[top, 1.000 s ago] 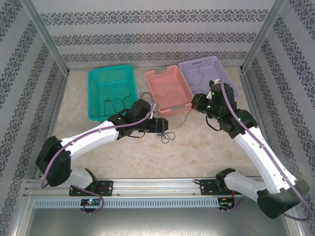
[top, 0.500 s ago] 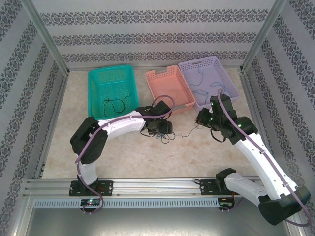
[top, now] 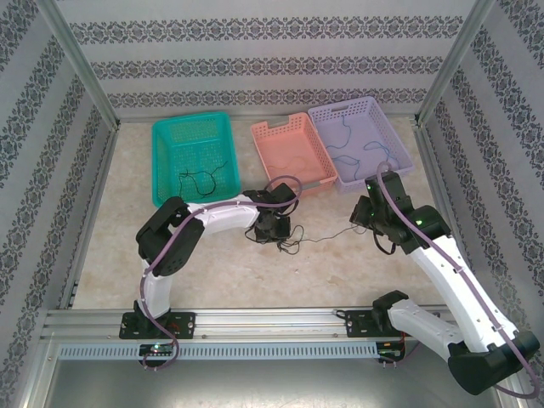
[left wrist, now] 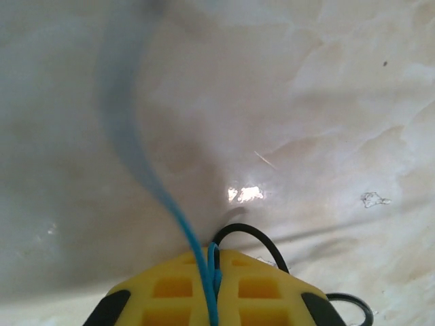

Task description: Untangle the cables

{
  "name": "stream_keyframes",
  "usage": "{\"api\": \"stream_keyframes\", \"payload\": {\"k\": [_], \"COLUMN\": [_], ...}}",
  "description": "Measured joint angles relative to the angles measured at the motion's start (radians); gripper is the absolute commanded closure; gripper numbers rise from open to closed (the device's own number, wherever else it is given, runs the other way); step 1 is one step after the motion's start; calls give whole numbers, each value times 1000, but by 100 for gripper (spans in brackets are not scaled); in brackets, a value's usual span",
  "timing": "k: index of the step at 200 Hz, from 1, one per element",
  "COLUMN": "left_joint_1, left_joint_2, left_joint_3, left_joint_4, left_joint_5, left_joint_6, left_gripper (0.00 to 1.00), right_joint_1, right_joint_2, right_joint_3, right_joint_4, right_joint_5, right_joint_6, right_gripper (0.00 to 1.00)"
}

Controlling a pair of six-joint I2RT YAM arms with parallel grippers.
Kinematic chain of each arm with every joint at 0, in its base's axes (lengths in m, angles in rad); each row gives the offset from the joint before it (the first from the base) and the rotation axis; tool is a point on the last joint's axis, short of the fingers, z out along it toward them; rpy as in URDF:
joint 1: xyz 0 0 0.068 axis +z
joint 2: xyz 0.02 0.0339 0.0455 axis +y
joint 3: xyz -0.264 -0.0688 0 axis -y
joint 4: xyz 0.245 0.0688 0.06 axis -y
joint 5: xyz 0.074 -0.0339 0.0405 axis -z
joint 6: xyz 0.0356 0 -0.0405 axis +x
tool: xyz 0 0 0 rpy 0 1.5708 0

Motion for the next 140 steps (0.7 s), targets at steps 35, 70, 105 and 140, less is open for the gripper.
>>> {"api": "stream_keyframes", "payload": {"k": [35,70,105,140], "left_joint_1": [5,30,48,48], "left_joint_2": [-43,-125,-198,-246], "left_joint_3": [-46,-140,-213,-231], "left_joint_4": [-40,-117,-191,-231], "left_joint_5": [-80,-174,-244,-284], "left_joint_6": [9,17,27,34], "left_gripper": [100,100,100,63], "right_joint_1": [-74,-109,-114,-50], "right_joint_2": [2,13,39,55], "right_joint_3": [66,165,191,190], "right_joint_4": [-28,-23,3,53], "right_joint_5": [79,148,131,100], "right_joint_6": [-34,-83,-115,-137], "right_gripper": [100,100,100,100]}}
